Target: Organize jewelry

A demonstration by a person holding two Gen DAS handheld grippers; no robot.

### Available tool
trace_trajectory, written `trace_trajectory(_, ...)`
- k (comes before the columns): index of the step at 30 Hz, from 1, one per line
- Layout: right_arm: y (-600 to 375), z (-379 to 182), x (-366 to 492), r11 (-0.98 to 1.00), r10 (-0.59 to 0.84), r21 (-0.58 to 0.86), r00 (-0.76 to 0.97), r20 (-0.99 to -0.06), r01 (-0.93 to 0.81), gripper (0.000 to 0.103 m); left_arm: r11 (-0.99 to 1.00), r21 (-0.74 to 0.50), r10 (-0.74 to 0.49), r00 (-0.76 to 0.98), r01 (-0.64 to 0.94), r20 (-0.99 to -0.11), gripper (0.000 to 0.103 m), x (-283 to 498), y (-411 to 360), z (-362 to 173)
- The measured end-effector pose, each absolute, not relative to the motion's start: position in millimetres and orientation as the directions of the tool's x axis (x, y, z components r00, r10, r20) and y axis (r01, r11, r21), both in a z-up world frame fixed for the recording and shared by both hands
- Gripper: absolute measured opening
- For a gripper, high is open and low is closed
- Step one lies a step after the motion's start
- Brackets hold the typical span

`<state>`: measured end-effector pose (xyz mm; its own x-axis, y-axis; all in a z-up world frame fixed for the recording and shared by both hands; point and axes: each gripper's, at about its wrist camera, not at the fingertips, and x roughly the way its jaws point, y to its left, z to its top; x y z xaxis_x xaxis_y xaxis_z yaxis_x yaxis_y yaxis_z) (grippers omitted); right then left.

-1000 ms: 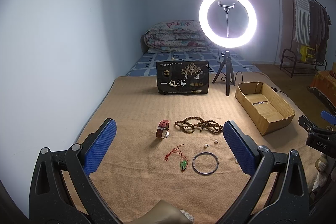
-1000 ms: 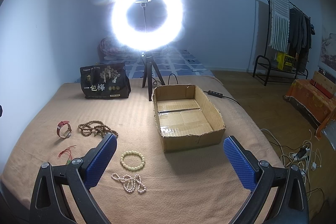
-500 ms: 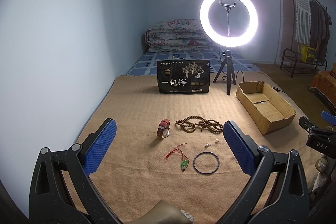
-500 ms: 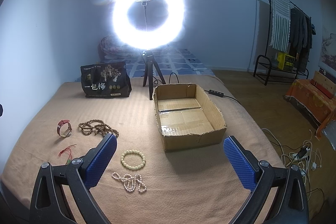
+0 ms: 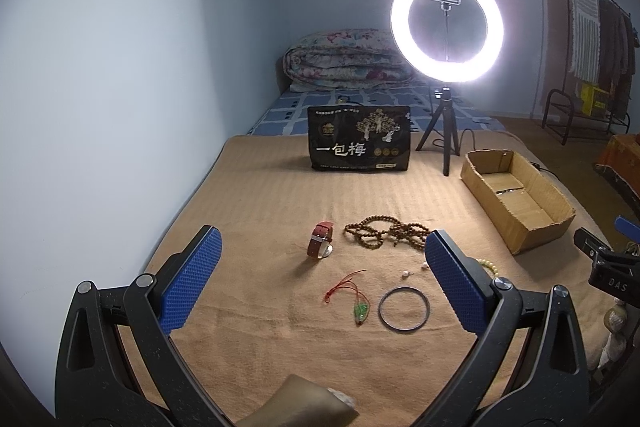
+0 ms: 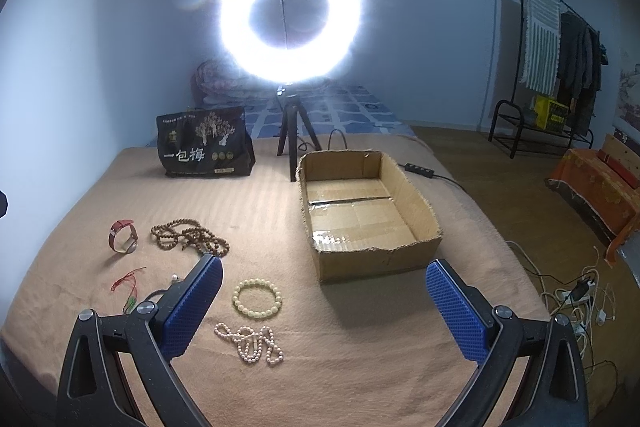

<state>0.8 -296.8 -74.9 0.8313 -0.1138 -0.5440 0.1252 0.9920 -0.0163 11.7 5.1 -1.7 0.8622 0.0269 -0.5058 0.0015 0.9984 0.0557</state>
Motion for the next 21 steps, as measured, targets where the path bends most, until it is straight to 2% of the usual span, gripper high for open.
trace_trajectory(10, -283.5, -92.7, 24.9, 0.999, -0.048, -0.015, 0.811, -0.583, 0.049, 0.103, 0.997, 0.059, 0.078, 0.831, -0.055, -0.551, 0.103, 42.3, 28.2, -25.5)
trace_trajectory(21, -251.8, -119.5, 51.5, 0.995, 0.064, -0.014, 0.759, -0.648, -0.096, 0.102, 0.995, 0.067, 0.102, 0.760, -0.076, -0.641, 0.103, 85.8, 51.5, -71.4)
